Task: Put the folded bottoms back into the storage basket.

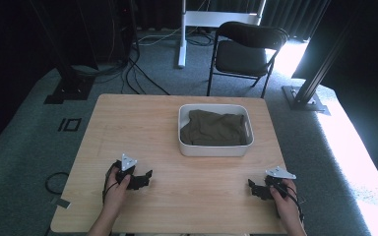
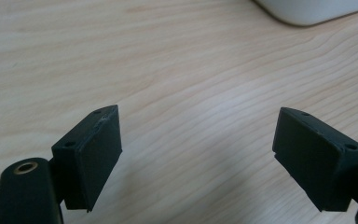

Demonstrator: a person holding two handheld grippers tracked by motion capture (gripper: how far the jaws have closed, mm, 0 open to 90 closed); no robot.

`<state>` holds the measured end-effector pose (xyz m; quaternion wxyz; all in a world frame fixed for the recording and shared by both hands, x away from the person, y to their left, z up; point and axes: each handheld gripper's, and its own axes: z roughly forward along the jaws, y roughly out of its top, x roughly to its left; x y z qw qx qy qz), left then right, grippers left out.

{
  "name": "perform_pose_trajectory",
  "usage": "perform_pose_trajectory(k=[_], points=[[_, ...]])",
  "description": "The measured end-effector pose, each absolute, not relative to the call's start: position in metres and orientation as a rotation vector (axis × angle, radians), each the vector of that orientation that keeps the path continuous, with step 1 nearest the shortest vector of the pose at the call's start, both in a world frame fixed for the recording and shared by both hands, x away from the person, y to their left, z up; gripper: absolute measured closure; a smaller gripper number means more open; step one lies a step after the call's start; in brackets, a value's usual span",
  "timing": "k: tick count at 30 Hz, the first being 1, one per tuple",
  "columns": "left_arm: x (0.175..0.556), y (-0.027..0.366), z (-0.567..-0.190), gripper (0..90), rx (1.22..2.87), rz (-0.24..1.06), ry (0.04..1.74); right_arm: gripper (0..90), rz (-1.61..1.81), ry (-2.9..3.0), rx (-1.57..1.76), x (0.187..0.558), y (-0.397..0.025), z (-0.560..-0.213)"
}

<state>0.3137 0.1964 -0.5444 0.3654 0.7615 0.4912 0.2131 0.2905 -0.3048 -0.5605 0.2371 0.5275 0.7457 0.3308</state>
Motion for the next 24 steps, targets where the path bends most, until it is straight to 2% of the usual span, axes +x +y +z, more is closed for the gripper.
perform_pose_trajectory(k=[10,21,24], points=[[0.31,0.216,-0.553,15.8,1.905,0.61,1.418,14.0,0.86,1.914,1.602,0.286,-0.318,-0.562],[0.308,0.227,-0.554,15.5,1.885,0.685,1.573,13.4,0.844,1.888,1.626,0.286,-0.319,-0.562],[0.309,0.227,-0.555,10.2,1.869,0.693,1.617,12.4,0.838,1.88,1.635,0.287,-0.319,-0.562]])
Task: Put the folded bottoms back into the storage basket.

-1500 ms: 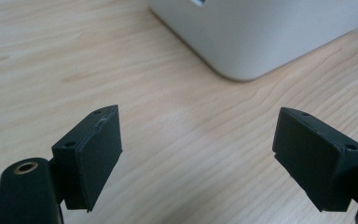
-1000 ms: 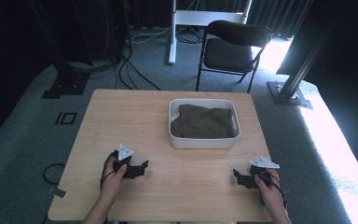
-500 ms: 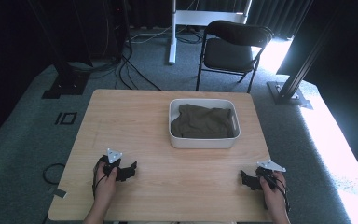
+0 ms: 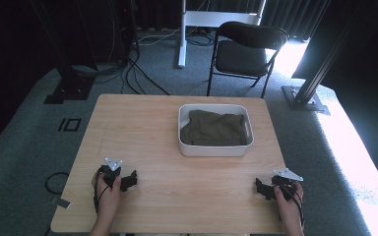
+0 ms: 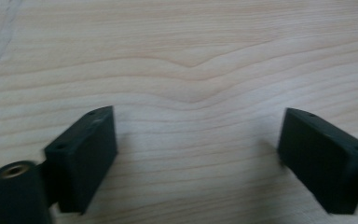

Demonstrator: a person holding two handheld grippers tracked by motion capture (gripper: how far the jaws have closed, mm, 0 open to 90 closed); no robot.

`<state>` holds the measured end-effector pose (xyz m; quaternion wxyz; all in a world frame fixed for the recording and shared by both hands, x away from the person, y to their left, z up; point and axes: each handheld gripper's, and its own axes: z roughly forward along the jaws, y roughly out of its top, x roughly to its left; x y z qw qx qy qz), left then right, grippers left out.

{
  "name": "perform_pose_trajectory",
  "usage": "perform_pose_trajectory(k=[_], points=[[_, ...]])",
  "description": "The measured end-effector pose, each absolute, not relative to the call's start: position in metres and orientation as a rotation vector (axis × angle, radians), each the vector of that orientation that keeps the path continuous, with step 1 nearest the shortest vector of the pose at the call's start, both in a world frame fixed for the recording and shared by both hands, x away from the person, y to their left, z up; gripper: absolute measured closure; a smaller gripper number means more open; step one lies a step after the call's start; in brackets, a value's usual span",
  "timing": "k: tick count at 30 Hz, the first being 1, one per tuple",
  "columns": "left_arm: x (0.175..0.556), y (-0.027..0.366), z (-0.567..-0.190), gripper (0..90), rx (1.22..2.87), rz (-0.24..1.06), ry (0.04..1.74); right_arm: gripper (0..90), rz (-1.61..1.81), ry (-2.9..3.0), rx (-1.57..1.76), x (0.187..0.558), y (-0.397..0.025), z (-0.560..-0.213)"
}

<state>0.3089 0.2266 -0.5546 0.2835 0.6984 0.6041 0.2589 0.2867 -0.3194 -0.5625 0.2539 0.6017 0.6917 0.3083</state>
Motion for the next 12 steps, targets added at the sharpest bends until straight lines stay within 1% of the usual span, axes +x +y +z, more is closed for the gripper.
perform_pose_trajectory(k=[1,4,12], points=[[0.3094,0.2262,-0.5549,9.6,1.862,0.695,1.627,12.4,0.838,1.877,1.637,0.287,-0.3193,-0.5625],[0.3104,0.2263,-0.5555,3.7,1.845,0.699,1.67,12.0,0.828,1.859,1.65,0.2873,-0.3199,-0.5626],[0.311,0.226,-0.5555,2.8,1.845,0.701,1.678,11.4,0.827,1.859,1.653,0.2879,-0.3193,-0.5626]])
